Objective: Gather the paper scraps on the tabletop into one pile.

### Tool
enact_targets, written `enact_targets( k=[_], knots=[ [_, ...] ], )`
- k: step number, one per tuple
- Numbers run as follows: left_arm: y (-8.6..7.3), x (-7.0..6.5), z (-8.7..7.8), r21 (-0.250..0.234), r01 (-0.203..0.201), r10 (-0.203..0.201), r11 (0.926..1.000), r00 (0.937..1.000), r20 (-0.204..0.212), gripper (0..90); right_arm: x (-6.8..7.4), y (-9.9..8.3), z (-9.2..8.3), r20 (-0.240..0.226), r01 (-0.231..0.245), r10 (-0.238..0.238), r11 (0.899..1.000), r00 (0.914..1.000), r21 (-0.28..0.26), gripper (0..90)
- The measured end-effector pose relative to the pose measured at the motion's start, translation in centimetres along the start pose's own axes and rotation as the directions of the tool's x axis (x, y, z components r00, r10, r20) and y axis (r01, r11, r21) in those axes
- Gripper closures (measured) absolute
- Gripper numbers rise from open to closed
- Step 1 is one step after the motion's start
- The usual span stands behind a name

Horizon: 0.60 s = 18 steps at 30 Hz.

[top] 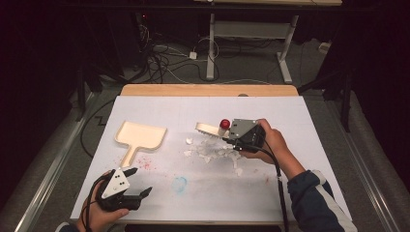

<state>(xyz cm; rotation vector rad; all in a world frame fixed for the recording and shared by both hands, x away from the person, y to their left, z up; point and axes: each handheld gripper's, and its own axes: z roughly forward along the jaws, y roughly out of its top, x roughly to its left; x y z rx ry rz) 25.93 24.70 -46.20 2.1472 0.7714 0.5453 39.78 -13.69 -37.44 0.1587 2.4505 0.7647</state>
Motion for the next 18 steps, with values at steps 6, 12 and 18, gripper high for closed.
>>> enact_targets(
  k=[6,12,18],
  knots=[
    [0.1,-0.3,-0.2,-0.01,-0.012,0.012,0.9999,0.9999,0.005,20.9,0.8,-0.1,-1.8,-0.037,-0.023,0.027,0.996,0.999,0.085,68.2],
    [0.2,-0.4,-0.2,-0.008,-0.011,0.011,0.9999,0.9999,0.003,20.9,1.2,-1.0,-4.2,-0.051,-0.19,0.192,0.981,0.9801,0.037,68.2],
    [0.3,-0.5,0.0,-0.001,-0.018,0.018,0.9998,0.9998,0.008,20.9,1.8,-2.0,-4.3,-0.047,-0.313,0.315,0.948,0.9479,0.055,68.1]
  ],
)
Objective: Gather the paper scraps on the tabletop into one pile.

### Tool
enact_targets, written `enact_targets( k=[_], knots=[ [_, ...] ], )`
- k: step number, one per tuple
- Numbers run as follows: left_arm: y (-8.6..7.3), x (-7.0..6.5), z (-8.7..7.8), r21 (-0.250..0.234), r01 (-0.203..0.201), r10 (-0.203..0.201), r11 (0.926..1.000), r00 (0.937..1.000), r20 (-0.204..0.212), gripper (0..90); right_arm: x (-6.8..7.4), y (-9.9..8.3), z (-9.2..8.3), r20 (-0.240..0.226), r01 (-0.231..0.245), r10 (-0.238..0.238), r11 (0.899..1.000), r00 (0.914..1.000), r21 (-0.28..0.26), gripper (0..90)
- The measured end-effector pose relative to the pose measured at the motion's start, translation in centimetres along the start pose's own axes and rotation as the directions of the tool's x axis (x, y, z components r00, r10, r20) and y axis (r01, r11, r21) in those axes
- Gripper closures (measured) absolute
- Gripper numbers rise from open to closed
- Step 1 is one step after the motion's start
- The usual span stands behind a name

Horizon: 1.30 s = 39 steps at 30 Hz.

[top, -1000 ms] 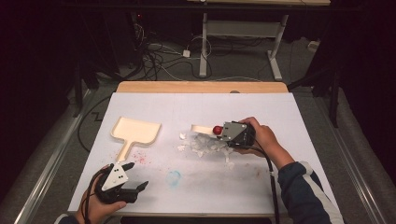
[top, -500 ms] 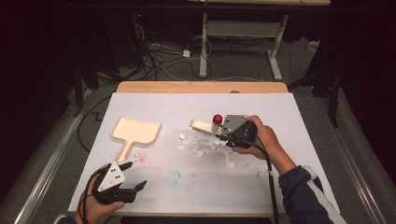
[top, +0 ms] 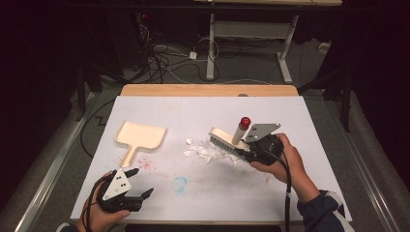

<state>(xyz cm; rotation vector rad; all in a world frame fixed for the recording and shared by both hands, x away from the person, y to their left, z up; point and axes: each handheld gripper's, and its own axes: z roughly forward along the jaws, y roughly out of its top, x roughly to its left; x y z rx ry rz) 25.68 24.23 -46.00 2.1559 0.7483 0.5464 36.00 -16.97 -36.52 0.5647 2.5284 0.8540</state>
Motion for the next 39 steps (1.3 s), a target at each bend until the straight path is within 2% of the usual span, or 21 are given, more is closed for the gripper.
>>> enact_targets(
  k=[3,5,8,10,11,13,15,19,23,25,26,28,32,34,37,39],
  knots=[
    [-0.1,0.0,0.2,0.012,-0.002,0.002,0.9999,1.0,0.001,20.9,-0.5,-1.0,1.0,0.023,-0.057,0.056,0.997,0.9982,0.049,68.2],
    [-0.1,0.0,0.2,0.015,-0.006,0.006,0.9999,1.0,0.004,20.9,-0.9,-1.7,1.4,0.044,-0.089,0.086,0.991,0.9954,0.096,68.2],
    [0.0,-0.1,0.2,0.015,-0.011,0.01,0.9998,0.9999,0.003,20.9,-1.1,-2.2,1.2,0.065,-0.097,0.089,0.988,0.9939,0.123,68.2],
    [0.0,-0.1,0.3,0.016,-0.01,0.01,0.9998,0.9999,0.002,20.9,-1.2,-2.3,0.7,0.074,-0.102,0.094,0.988,0.9928,0.118,68.1],
    [0.0,-0.1,0.3,0.018,-0.011,0.011,0.9998,0.9999,0.002,20.9,-1.3,-2.3,0.4,0.08,-0.099,0.091,0.989,0.9927,0.107,68.2],
    [0.0,-0.1,0.3,0.017,-0.012,0.012,0.9998,0.9999,0.0,20.9,-1.4,-2.3,-0.5,0.099,-0.124,0.116,0.989,0.9883,0.075,68.2],
    [0.0,-0.1,0.2,0.018,-0.015,0.016,0.9997,0.9999,-0.002,20.9,-1.6,-2.2,-1.4,0.101,-0.146,0.143,0.989,0.9846,0.021,68.2],
    [0.0,-0.1,0.1,0.012,-0.01,0.01,0.9999,0.9999,-0.008,20.9,-1.6,-1.8,-2.3,0.033,-0.196,0.198,0.978,0.9795,-0.074,68.2],
    [0.1,0.0,0.1,0.013,-0.01,0.011,0.9999,0.9999,-0.01,20.9,-0.8,-1.0,-1.7,-0.031,-0.23,0.228,0.967,0.9732,-0.11,68.2],
    [0.1,-0.1,0.1,0.015,-0.013,0.013,0.9998,0.9999,-0.011,20.9,-0.2,-0.5,-1.0,-0.08,-0.261,0.253,0.957,0.9643,-0.126,68.1],
    [0.1,-0.1,0.2,0.015,-0.013,0.013,0.9998,0.9999,-0.01,20.9,0.2,-0.1,-0.4,-0.12,-0.292,0.277,0.947,0.9534,-0.136,68.1],
    [0.1,-0.1,0.2,0.015,-0.012,0.012,0.9998,0.9999,-0.011,20.9,0.9,0.5,0.8,-0.186,-0.331,0.304,0.933,0.9343,-0.138,68.2],
    [0.0,-0.1,0.1,0.014,-0.011,0.011,0.9998,0.9999,-0.012,20.9,2.5,1.8,3.6,-0.247,-0.378,0.339,0.916,0.9079,-0.132,68.2],
    [0.0,0.0,0.1,0.018,-0.013,0.013,0.9997,0.9998,-0.012,20.9,3.0,2.2,5.0,-0.273,-0.413,0.37,0.903,0.888,-0.119,68.2],
    [0.0,0.0,0.1,0.017,-0.012,0.012,0.9998,0.9999,-0.008,20.9,3.9,3.0,7.6,-0.318,-0.471,0.423,0.877,0.8487,-0.091,68.2],
    [-0.1,0.0,0.1,0.018,-0.011,0.011,0.9998,0.9999,-0.008,20.9,4.0,3.2,9.0,-0.32,-0.498,0.452,0.864,0.8328,-0.077,68.2]
  ],
)
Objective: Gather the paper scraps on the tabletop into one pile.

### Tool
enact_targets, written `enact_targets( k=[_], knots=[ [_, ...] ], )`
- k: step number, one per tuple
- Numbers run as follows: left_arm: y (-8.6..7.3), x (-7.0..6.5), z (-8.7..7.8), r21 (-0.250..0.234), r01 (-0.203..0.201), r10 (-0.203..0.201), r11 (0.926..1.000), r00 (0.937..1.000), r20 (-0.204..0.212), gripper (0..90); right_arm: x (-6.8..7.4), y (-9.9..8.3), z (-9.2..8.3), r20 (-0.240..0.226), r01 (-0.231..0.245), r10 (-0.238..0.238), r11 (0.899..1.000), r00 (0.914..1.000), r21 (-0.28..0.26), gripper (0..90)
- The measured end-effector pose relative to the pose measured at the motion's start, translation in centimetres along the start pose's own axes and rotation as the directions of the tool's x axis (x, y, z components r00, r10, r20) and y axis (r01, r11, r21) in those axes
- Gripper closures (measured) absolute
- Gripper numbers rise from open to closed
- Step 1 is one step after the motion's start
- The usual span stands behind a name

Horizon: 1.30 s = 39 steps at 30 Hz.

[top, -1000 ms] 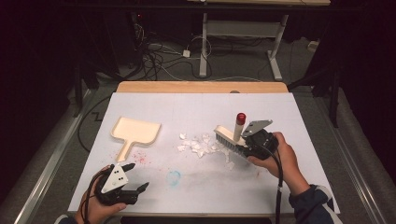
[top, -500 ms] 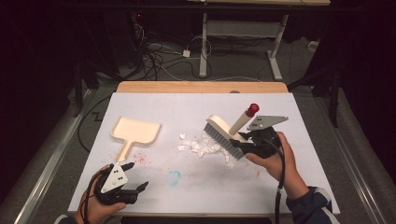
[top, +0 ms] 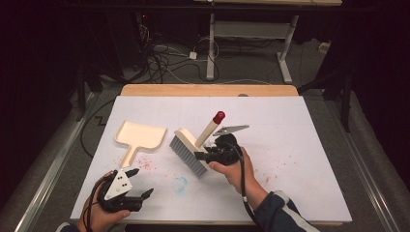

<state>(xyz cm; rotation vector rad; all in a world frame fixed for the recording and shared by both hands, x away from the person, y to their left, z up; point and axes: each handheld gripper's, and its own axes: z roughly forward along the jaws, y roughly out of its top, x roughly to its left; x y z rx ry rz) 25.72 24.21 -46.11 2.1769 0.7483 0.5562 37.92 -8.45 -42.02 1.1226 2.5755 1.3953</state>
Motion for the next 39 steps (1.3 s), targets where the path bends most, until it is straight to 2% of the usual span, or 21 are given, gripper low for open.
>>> enact_targets(
  k=[2,5,8,10,12,16,19,27,29,35,39],
  knots=[
    [0.0,0.0,0.0,0.0,0.001,-0.001,1.0,1.0,0.0,20.9,-0.4,0.1,1.3,0.028,-0.031,0.031,0.999,0.9991,-0.014,68.2],
    [-0.1,0.1,0.0,-0.001,0.005,-0.005,1.0,1.0,0.001,20.9,-1.1,0.4,2.0,0.073,-0.062,0.065,0.997,0.9953,-0.043,68.2],
    [-0.1,0.1,0.1,0.004,0.003,-0.003,1.0,1.0,0.003,20.9,-2.0,0.4,2.4,0.155,-0.088,0.097,0.994,0.9832,-0.06,68.1],
    [-0.1,0.1,0.1,0.008,0.001,-0.002,1.0,1.0,0.003,20.9,-2.7,0.1,2.4,0.171,-0.119,0.128,0.991,0.977,-0.064,68.1],
    [-0.1,0.1,0.1,0.009,0.003,-0.003,1.0,1.0,0.005,20.9,-3.2,-0.3,2.1,0.2,-0.125,0.136,0.99,0.9704,-0.064,68.0],
    [-0.1,0.0,0.2,0.013,0.004,-0.004,0.9999,1.0,0.006,20.9,-4.0,-1.2,1.4,0.184,-0.178,0.186,0.982,0.9652,-0.058,67.9],
    [0.0,-0.1,0.2,0.016,0.001,-0.001,0.9999,1.0,0.01,20.9,-4.1,-1.5,0.3,0.202,-0.178,0.188,0.982,0.9612,-0.067,67.9],
    [0.1,-0.2,0.5,0.028,-0.008,0.007,0.9996,0.9998,0.016,20.9,-4.9,-2.8,-2.4,0.212,-0.213,0.228,0.973,0.9501,-0.092,68.0],
    [0.2,-0.2,0.5,0.029,-0.009,0.009,0.9995,0.9998,0.017,20.9,-5.0,-2.9,-3.1,0.224,-0.207,0.225,0.973,0.9481,-0.101,68.0],
    [0.3,-0.3,0.7,0.033,-0.016,0.015,0.9993,0.9997,0.021,20.9,-4.8,-2.8,-4.6,0.21,-0.205,0.228,0.97,0.9506,-0.128,68.1],
    [0.3,-0.3,0.6,0.033,-0.018,0.017,0.9993,0.9997,0.019,20.9,-3.9,-2.2,-5.2,0.193,-0.172,0.201,0.973,0.9605,-0.155,68.1]
  ],
)
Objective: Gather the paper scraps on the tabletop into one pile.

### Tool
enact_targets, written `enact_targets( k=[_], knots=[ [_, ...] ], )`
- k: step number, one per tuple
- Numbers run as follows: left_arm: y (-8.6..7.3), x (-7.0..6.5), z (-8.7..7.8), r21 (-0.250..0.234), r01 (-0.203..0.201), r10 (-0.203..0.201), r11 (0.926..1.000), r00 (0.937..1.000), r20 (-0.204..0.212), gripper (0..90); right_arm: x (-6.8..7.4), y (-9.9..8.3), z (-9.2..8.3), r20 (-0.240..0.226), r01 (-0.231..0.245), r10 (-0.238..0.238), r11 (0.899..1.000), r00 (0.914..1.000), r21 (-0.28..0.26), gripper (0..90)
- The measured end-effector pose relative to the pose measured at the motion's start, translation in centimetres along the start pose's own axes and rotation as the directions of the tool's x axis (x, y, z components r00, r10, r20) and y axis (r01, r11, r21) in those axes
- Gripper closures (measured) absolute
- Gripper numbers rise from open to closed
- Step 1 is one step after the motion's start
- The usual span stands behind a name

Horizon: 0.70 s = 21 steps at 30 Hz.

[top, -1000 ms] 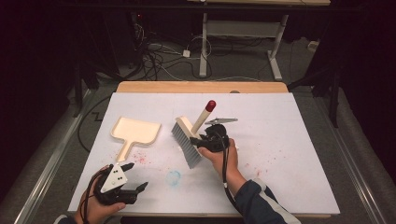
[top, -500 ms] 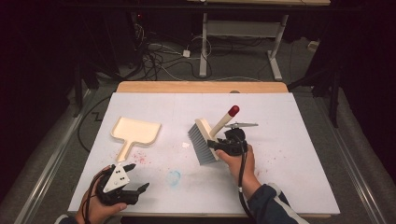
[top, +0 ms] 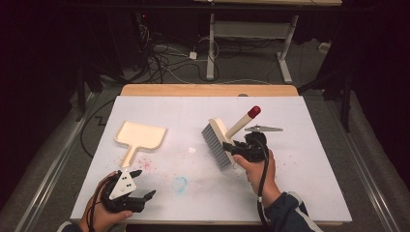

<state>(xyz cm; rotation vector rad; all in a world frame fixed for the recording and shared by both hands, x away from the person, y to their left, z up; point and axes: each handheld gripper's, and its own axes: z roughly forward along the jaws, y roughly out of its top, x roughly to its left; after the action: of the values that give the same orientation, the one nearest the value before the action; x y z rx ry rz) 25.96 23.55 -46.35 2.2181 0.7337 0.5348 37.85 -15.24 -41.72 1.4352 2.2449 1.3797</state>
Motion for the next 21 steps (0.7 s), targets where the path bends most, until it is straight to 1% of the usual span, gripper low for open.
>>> enact_targets(
  k=[1,4,7,8,11,14,15,16,17,19,21],
  knots=[
    [0.0,0.0,0.0,0.0,0.001,-0.001,1.0,1.0,0.0,20.9,0.3,0.1,-0.1,-0.013,0.006,-0.006,1.0,0.9999,-0.008,68.1],
    [0.0,0.0,0.0,0.003,-0.002,0.002,1.0,1.0,0.0,20.9,1.5,0.3,0.3,-0.067,0.014,-0.014,1.0,0.9977,-0.006,68.1],
    [-0.1,0.0,0.0,0.005,0.0,0.0,1.0,1.0,-0.001,20.9,3.0,0.1,1.4,-0.129,0.025,-0.022,0.999,0.9913,0.021,68.1],
    [-0.1,0.0,0.0,0.005,0.001,-0.001,1.0,1.0,-0.002,20.9,3.5,0.1,1.9,-0.144,0.029,-0.024,0.999,0.9893,0.03,68.1],
    [-0.1,0.0,0.1,0.007,0.002,-0.002,1.0,1.0,-0.002,20.9,4.6,-0.1,3.5,-0.159,0.05,-0.041,0.997,0.9863,0.054,68.1],
    [-0.1,0.0,0.1,0.011,0.001,-0.001,0.9999,1.0,-0.003,20.9,4.9,-0.2,5.2,-0.147,0.04,-0.028,0.996,0.9888,0.077,68.1],
    [-0.1,0.0,0.0,0.011,0.0,0.0,0.9999,1.0,-0.003,20.9,4.9,-0.3,5.6,-0.134,0.043,-0.033,0.996,0.9904,0.076,68.2],
    [-0.2,0.0,0.0,0.01,0.0,0.0,0.9999,1.0,-0.001,21.0,4.9,-0.2,5.9,-0.108,0.058,-0.05,0.996,0.9929,0.075,68.2],
    [-0.2,0.0,0.1,0.011,0.001,-0.001,0.9999,1.0,0.0,20.9,4.7,-0.1,6.1,-0.089,0.057,-0.05,0.996,0.9948,0.073,68.2],
    [-0.2,0.1,0.1,0.014,0.002,-0.002,0.9999,1.0,0.004,20.9,4.1,0.0,6.3,-0.074,0.043,-0.037,0.996,0.9966,0.08,68.1],
    [-0.2,0.1,0.2,0.019,0.001,-0.001,0.9998,1.0,0.006,20.9,3.3,0.0,6.3,-0.04,0.04,-0.036,0.996,0.9985,0.084,68.1]
  ],
)
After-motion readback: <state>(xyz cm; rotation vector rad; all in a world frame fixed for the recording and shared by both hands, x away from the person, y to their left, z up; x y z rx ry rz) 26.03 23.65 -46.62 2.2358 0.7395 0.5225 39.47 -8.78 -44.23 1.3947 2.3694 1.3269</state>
